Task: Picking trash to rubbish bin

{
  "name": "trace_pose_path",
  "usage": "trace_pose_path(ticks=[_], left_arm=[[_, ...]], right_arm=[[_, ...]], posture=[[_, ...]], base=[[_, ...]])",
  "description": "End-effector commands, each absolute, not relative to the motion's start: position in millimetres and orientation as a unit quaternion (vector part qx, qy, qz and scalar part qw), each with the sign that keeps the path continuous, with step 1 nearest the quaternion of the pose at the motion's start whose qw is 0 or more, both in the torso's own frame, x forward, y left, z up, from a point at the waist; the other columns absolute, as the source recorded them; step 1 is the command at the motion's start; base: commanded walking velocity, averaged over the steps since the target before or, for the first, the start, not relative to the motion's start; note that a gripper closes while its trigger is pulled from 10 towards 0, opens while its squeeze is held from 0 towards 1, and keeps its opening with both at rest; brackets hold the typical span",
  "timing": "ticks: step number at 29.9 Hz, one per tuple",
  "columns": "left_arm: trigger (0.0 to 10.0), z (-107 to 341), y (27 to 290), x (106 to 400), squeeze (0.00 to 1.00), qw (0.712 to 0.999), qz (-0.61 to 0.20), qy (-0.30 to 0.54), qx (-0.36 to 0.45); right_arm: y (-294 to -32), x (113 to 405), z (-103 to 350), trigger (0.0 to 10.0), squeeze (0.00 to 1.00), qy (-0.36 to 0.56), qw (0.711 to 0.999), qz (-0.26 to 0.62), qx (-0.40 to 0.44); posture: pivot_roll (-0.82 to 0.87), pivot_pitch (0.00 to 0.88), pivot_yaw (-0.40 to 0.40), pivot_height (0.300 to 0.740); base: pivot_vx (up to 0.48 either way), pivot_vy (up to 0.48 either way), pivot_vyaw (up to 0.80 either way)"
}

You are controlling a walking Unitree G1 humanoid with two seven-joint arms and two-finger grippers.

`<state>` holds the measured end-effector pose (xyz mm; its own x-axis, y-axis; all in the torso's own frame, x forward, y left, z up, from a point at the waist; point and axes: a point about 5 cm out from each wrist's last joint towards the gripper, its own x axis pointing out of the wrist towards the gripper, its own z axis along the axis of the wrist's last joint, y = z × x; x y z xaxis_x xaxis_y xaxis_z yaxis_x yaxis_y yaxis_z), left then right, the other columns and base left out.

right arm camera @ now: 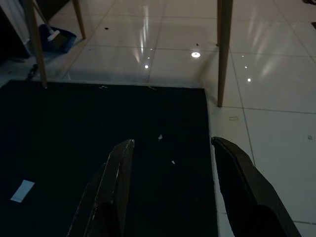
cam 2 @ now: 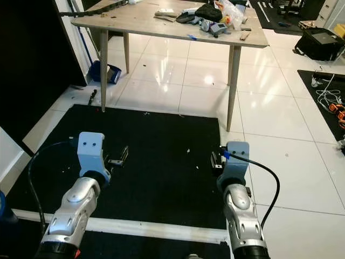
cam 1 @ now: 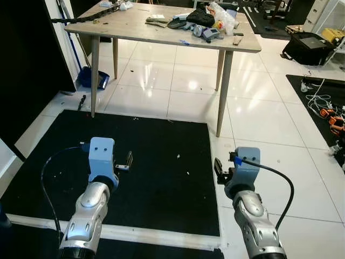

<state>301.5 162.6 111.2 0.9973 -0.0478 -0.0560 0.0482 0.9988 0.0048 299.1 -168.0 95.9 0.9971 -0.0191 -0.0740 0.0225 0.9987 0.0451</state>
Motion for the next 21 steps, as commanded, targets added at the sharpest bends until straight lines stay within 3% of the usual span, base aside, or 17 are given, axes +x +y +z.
trace_pose_path(ticks=[1,21], left_arm=[[10.0,109.0,162.2,301.2,0.0,0.999,-0.026,0.031,0.008],[10.0,114.3,163.5,304.0,0.0,0.999,-0.02,0.022,0.009]], right_arm=[[-165.3,299.0,93.0,10.0,0.0,0.041,0.999,-0.005,0.021],[-162.8,303.3,92.1,10.0,0.0,0.042,0.999,-0.004,0.025]], posture=[[0.0,0.108,0.005,0.74],[0.01,0.097,-0.004,0.74]], base=[[0.281,0.0,0.0],[0.317,0.0,0.0]])
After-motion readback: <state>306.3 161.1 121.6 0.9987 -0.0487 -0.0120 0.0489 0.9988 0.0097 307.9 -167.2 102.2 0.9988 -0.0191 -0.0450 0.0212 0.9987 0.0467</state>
